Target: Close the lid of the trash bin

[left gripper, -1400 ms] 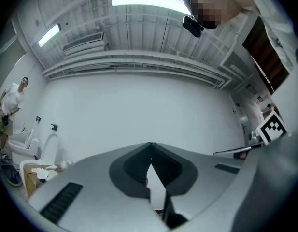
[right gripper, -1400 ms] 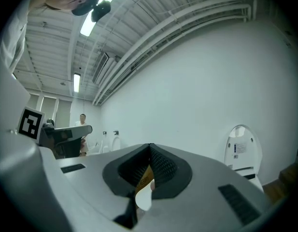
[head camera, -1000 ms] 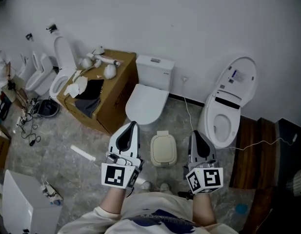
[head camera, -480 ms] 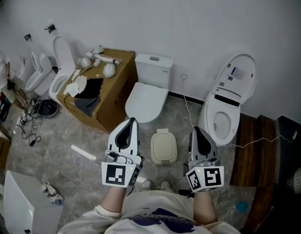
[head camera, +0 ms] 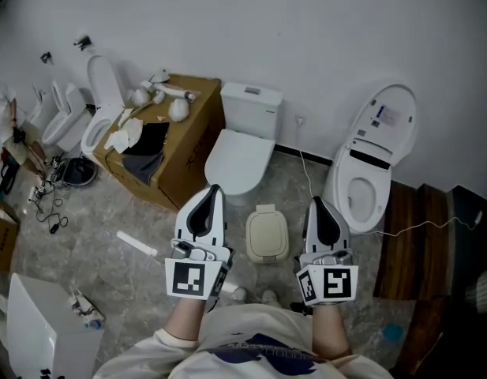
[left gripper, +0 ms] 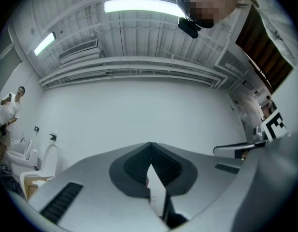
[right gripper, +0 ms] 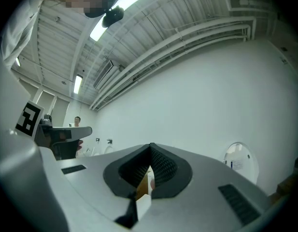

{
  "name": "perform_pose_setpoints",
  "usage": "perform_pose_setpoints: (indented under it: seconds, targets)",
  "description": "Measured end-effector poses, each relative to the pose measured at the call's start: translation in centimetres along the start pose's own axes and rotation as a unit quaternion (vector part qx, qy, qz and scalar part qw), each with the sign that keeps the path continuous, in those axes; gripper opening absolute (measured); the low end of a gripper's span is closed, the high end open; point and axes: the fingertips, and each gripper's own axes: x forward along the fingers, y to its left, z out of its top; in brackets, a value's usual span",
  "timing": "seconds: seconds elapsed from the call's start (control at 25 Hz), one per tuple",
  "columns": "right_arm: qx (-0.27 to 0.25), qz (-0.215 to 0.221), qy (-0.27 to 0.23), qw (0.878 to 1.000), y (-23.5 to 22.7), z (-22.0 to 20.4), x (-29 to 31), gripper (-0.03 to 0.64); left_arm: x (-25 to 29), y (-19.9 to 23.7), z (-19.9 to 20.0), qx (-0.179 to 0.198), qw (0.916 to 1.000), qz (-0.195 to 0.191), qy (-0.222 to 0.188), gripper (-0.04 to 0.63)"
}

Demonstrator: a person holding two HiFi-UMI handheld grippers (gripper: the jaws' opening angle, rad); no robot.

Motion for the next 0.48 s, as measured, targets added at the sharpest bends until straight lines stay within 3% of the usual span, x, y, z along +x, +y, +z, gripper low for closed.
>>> perform_pose_setpoints:
  seconds: [0.48]
  targets:
    - [-0.012,-0.009,-0.003,1.000,-0.84,0.29,0.26,-0.002,0.42,-0.02,-0.14,0.005,1.0000,0.001,0.001,-0.003]
